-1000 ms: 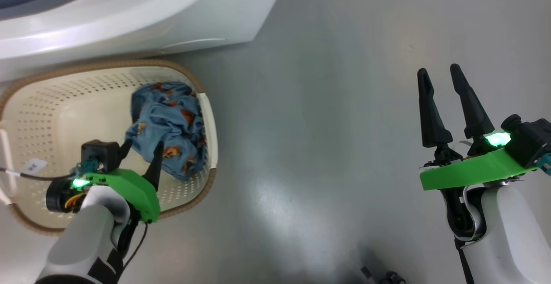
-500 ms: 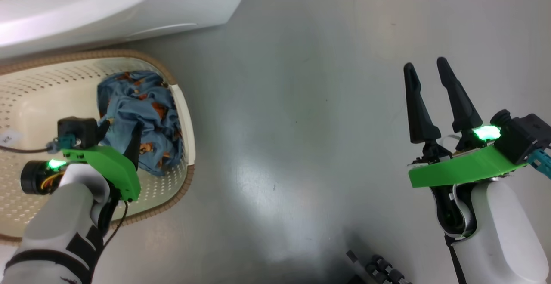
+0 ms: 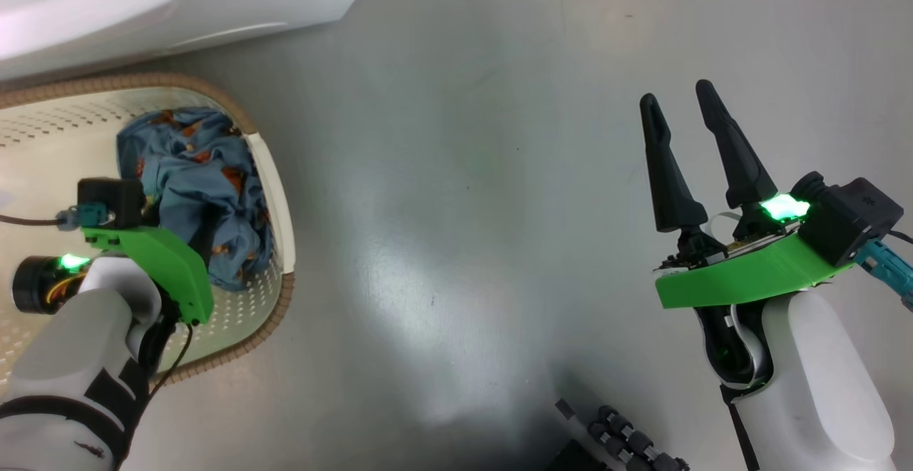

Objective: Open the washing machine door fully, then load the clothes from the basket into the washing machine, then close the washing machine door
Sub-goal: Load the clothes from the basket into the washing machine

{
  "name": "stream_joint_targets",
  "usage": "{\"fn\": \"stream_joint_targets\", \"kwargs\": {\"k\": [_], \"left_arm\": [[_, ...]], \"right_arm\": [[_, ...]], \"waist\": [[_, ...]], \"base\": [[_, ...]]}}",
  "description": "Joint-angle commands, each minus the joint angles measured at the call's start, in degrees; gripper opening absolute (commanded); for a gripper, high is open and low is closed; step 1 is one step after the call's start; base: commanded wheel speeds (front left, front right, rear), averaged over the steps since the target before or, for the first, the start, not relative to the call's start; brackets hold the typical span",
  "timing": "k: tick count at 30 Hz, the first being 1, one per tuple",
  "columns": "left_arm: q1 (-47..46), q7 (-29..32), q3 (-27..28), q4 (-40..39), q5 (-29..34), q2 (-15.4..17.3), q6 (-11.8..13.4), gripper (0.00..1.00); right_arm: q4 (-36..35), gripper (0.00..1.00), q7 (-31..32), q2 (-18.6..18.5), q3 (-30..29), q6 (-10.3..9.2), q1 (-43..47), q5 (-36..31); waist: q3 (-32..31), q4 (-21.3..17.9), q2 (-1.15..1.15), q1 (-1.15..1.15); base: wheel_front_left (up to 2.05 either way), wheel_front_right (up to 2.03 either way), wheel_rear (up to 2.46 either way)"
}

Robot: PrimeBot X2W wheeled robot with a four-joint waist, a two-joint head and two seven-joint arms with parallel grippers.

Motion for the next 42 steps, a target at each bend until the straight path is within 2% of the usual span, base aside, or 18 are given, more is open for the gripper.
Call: {"fn": "stream_joint_targets", "kwargs": {"k": [1,10,16,20,25,34,42], "left_arm": [[-0.2,-0.1,-0.1,-0.5,-1.6,2.3,-0.1,0.0],[0.0,-1.9,-3.9,-1.6,-7.9,2.4,-0.1,0.0],[1.2,-3.6,-3.7,-3.3,-11.5,2.3,-0.1,0.0],[1.7,-3.7,-0.6,-5.6,-10.6,2.8,-0.1,0.0],[6.2,-3.7,8.2,-10.3,-5.9,2.7,-0.1,0.0],[16.9,-3.7,23.5,-19.2,5.1,-0.2,-0.1,0.0],[25.2,-3.7,33.3,-27.6,12.5,-2.9,-0.1,0.0]], "right_arm": [[-1.4,1.0,-0.3,-0.1,1.1,0.09,1.1,0.1],[-1.4,1.0,-0.3,-0.3,0.3,0.09,1.4,-0.3],[-1.0,1.0,-0.3,-0.5,-0.4,0.09,2.0,-0.3],[-0.8,1.0,-0.3,-0.6,-1.0,0.09,2.4,-0.2],[-0.2,1.0,-0.3,-1.0,-1.8,0.09,3.6,-0.1],[1.1,1.0,-0.3,-2.5,-2.5,0.09,6.7,0.1],[2.3,1.0,-0.3,-4.4,-2.9,0.09,10.5,0.2]], "waist": [[0.1,-0.2,0.0,0.0],[-2.4,0.6,0.0,0.0],[-5.5,2.2,0.0,0.0],[-7.3,3.3,0.0,0.0],[-11.1,4.9,0.0,0.0],[-18.6,8.0,0.0,0.0],[-25.6,10.8,0.0,0.0]], "base": [[0.0,0.0,0.0],[0.0,0.0,0.0],[0.0,0.0,0.0],[0.0,0.0,0.0],[0.0,0.0,0.0],[0.0,0.0,0.0],[0.0,0.0,0.0]]}}
